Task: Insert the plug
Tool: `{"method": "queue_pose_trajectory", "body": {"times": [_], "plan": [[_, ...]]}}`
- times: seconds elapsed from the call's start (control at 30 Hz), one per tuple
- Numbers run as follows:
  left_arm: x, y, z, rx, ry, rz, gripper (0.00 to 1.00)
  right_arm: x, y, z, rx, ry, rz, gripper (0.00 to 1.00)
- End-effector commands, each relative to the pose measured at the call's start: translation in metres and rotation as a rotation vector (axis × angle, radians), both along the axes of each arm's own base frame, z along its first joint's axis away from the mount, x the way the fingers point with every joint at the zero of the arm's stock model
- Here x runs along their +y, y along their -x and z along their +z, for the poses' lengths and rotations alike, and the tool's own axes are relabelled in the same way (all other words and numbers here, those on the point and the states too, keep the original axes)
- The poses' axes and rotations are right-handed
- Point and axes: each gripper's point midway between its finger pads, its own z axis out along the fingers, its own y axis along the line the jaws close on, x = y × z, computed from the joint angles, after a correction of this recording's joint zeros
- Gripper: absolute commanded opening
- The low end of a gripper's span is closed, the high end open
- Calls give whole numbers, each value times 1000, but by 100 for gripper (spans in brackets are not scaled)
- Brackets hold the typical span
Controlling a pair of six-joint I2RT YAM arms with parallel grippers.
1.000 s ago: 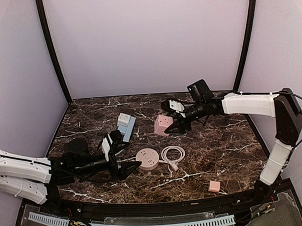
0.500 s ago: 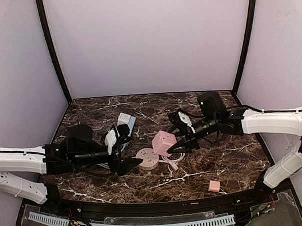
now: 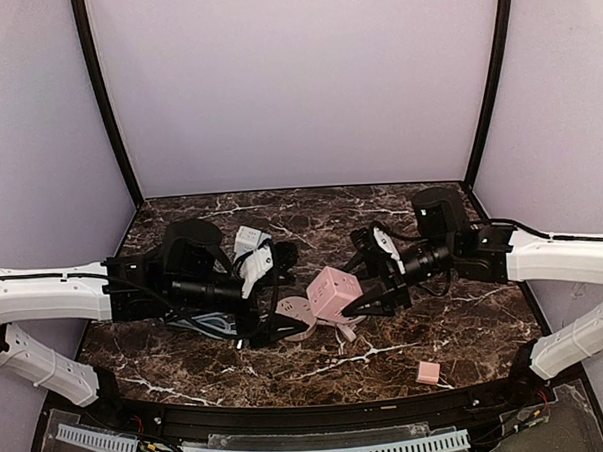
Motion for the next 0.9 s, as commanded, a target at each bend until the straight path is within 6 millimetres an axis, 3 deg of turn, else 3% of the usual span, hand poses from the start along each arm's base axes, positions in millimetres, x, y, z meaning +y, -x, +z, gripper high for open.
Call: {"method": "queue_pose_trajectory", "body": {"times": [0.0, 0.3, 0.53, 0.73, 0.87], "plan": [[-16, 13, 5, 33, 2, -77, 98, 6, 3, 5, -16, -21, -5, 18], [-38, 7, 19, 37, 67, -85, 93, 9, 8, 1, -33, -10, 3, 16], [-50, 3, 26, 60, 86, -83, 81, 9, 8, -2, -43, -1, -3, 15], [-53, 1, 24, 78, 79, -74, 70, 8, 10, 0, -56, -10, 0, 14], [-56, 4, 20, 92, 77, -93, 49, 7, 11, 1, -63, -19, 5, 14]]}}
